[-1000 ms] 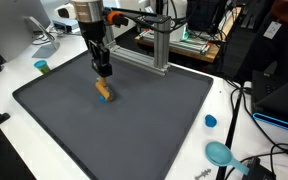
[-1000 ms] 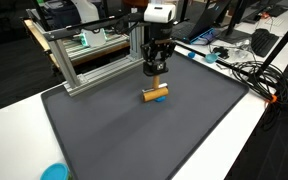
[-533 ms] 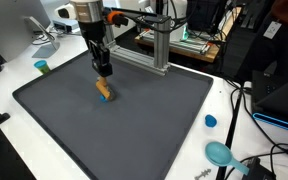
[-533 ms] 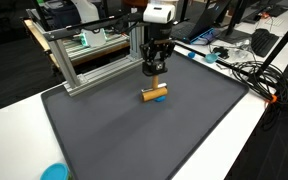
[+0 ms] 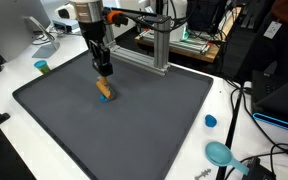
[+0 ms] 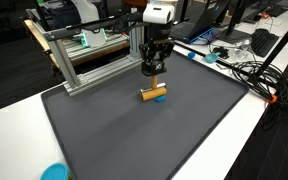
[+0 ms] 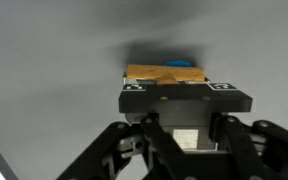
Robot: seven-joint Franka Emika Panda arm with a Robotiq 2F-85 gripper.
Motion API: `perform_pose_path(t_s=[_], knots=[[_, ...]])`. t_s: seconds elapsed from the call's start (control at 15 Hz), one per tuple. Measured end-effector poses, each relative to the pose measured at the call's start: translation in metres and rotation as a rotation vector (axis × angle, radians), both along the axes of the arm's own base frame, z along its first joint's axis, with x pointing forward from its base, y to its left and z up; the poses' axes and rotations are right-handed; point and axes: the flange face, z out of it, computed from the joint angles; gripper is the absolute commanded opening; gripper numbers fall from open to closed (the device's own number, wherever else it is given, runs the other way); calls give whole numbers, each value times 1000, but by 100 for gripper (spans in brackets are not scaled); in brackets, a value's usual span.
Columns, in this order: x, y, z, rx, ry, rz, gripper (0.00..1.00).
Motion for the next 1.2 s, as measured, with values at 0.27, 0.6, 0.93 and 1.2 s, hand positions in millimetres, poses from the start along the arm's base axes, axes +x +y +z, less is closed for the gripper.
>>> perform_pose_path(t_s=[0.27, 0.6, 0.93, 1.2], knots=[[-2, 0, 0, -2, 8, 34, 22], [-5, 1, 1, -3, 29, 50, 22], [-23, 3, -2, -2, 147, 61, 22], [-43, 15, -8, 9, 306, 113, 22]])
